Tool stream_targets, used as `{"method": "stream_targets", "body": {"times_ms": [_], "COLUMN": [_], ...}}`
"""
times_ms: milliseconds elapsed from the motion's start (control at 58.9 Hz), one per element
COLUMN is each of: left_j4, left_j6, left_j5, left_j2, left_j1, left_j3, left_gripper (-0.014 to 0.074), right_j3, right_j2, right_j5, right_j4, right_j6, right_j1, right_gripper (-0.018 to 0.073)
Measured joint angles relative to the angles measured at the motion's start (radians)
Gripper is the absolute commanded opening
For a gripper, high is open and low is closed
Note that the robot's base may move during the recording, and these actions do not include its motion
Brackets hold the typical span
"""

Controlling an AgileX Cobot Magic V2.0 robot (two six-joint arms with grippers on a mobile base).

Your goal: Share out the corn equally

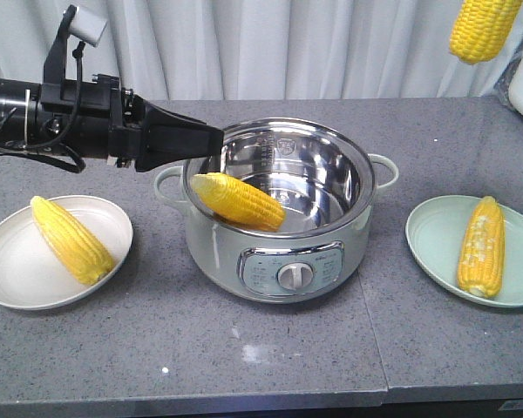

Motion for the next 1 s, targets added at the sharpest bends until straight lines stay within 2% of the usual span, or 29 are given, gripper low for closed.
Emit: {"method": "stream_targets", "body": {"times_ms": [458,713,1002], "left_j4": [0.0,0.0,0.0], "left_j6": [0.187,0.237,0.249], "left_j5": [0.016,0.025,0.051], "left_j2": [0.0,0.0,0.005], "left_j1": [-0.008,-0.058,-0.061], "left_j3": [0.0,0.0,0.0], "left_gripper": [0.0496,0.0496,0.0496], "right_j3": [0.0,0.0,0.0], "right_j2": [0.0,0.0,0.0], "right_j5": [0.001,0.0,0.0], "right_j4": [0.001,0.0,-0.001], "right_j6": [0.002,0.002,0.002], "right_j1": [0.0,0.0,0.0], "right_gripper": [-0.0009,-0.0009,-0.0009]}}
